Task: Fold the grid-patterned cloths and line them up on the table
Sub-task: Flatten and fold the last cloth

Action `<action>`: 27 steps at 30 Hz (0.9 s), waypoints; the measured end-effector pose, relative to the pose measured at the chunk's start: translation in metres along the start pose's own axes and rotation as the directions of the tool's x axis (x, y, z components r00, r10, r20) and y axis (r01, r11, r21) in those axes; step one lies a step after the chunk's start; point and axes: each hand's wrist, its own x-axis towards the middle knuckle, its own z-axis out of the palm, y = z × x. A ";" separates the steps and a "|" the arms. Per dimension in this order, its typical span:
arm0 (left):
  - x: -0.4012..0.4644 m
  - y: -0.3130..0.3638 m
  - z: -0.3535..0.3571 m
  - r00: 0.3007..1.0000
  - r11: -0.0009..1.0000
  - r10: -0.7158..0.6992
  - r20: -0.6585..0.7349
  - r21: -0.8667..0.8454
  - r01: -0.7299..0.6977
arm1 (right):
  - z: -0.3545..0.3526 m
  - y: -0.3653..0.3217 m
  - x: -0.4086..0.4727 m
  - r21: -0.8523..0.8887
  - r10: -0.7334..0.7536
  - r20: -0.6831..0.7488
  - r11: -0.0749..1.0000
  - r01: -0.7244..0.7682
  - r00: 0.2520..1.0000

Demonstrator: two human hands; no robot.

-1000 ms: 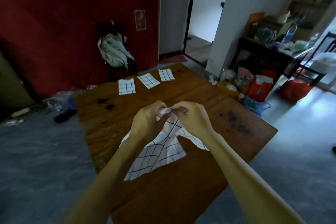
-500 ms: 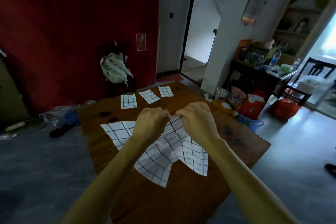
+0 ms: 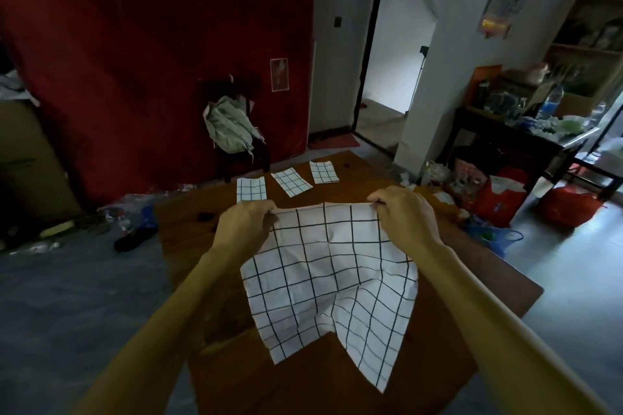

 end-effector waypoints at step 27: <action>0.087 0.002 -0.003 0.975 0.985 0.156 -0.161 0.103 -0.140 | 0.063 0.092 0.110 0.309 -0.136 -0.075 0.939 0.153 0.988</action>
